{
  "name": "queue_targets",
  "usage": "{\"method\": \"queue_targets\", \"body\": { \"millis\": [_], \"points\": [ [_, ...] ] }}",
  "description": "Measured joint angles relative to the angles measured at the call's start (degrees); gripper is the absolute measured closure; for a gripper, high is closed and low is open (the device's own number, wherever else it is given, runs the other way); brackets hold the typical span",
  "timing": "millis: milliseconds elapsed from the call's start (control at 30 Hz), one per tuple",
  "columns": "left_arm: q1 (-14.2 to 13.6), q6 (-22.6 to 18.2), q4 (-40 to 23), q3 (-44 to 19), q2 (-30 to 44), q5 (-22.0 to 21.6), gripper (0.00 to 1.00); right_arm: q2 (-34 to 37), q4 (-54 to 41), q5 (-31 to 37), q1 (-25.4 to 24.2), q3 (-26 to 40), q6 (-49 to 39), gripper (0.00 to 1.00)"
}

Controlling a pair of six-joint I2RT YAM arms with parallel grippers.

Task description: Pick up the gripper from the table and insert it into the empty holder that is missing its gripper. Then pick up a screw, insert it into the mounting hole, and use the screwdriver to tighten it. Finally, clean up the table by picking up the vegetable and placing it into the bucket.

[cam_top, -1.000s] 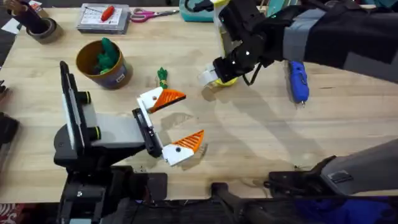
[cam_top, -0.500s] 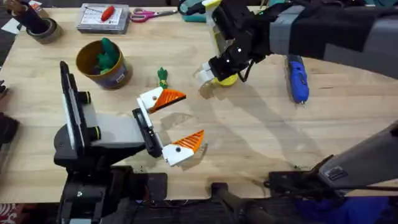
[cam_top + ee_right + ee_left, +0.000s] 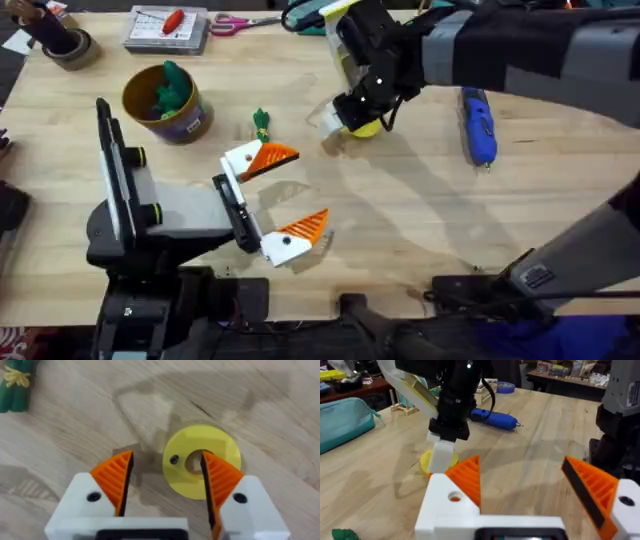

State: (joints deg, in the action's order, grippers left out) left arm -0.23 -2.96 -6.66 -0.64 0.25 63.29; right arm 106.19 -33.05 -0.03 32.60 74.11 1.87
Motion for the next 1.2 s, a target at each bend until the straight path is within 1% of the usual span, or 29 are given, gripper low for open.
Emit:
{"method": "queue_targets", "body": {
  "millis": [167, 567, 767, 867, 1033, 1200],
  "points": [
    [0.00, 0.00, 0.00, 0.00, 0.00, 0.00, 0.015, 0.00, 0.01, 0.00, 0.00, 0.00, -0.46, 0.321],
    [0.00, 0.00, 0.00, 0.00, 0.00, 0.00, 0.015, 0.00, 0.06, 0.02, 0.00, 0.00, -0.64, 0.394],
    [0.00, 0.00, -0.01, 0.00, 0.00, 0.00, 0.015, 0.00, 0.08, 1.65, 0.00, 0.00, -0.66, 0.397],
    [0.00, 0.00, 0.00, 0.00, 0.00, 0.00, 0.015, 0.00, 0.01, 2.07, 0.00, 0.00, -0.66, 0.426],
    [0.00, 0.02, 0.00, 0.00, 0.00, 0.00, 0.015, 0.00, 0.06, 2.16, 0.00, 0.00, -0.66, 0.444],
    [0.00, 0.02, 0.00, 0.00, 0.00, 0.00, 0.015, 0.00, 0.06, 2.16, 0.08, 0.00, -0.66, 0.499]
  ]
}}
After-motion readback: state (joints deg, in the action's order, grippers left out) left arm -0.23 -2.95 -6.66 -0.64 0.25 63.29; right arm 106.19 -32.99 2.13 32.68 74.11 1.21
